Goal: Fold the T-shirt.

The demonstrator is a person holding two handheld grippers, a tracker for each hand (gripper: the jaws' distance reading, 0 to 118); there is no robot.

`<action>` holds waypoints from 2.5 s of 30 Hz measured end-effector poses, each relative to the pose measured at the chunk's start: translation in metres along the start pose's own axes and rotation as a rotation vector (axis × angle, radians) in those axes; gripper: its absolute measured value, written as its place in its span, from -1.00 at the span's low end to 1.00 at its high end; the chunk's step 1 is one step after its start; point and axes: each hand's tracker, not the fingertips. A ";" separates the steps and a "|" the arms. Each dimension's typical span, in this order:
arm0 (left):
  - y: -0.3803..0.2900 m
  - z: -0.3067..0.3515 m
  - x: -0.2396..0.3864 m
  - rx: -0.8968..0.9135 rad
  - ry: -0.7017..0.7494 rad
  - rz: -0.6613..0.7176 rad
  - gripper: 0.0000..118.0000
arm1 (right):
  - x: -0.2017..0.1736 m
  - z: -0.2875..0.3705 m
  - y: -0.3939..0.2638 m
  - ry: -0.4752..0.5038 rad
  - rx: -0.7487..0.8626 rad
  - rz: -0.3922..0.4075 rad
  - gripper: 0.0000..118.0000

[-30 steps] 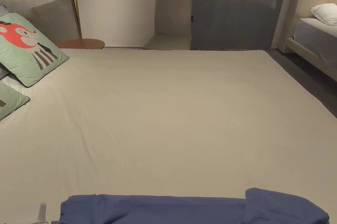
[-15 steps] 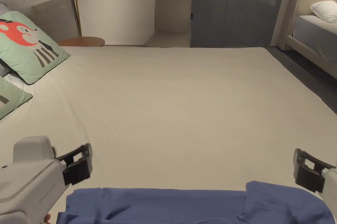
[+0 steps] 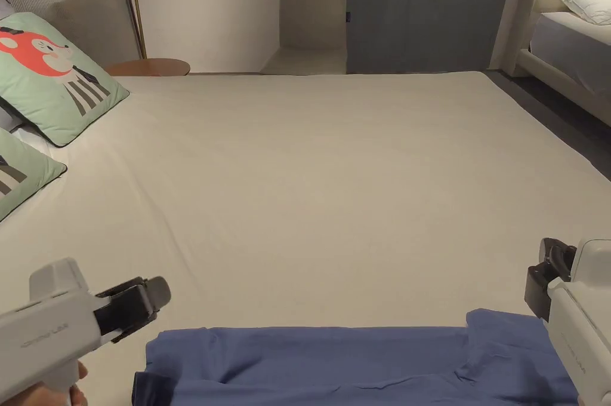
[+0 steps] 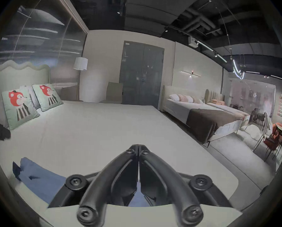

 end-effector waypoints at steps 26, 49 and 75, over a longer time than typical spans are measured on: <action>-0.053 -0.065 -0.098 -0.278 -0.141 0.472 -0.90 | -0.055 -0.005 -0.002 0.072 -0.073 0.070 -0.98; -0.006 -0.035 -0.029 -0.194 -0.030 0.167 -0.91 | -0.058 -0.004 -0.011 0.191 -0.074 -0.001 -0.98; -0.107 -0.108 0.085 -0.027 0.421 -0.399 -0.47 | 0.006 0.002 -0.030 0.163 -0.097 -0.155 -0.98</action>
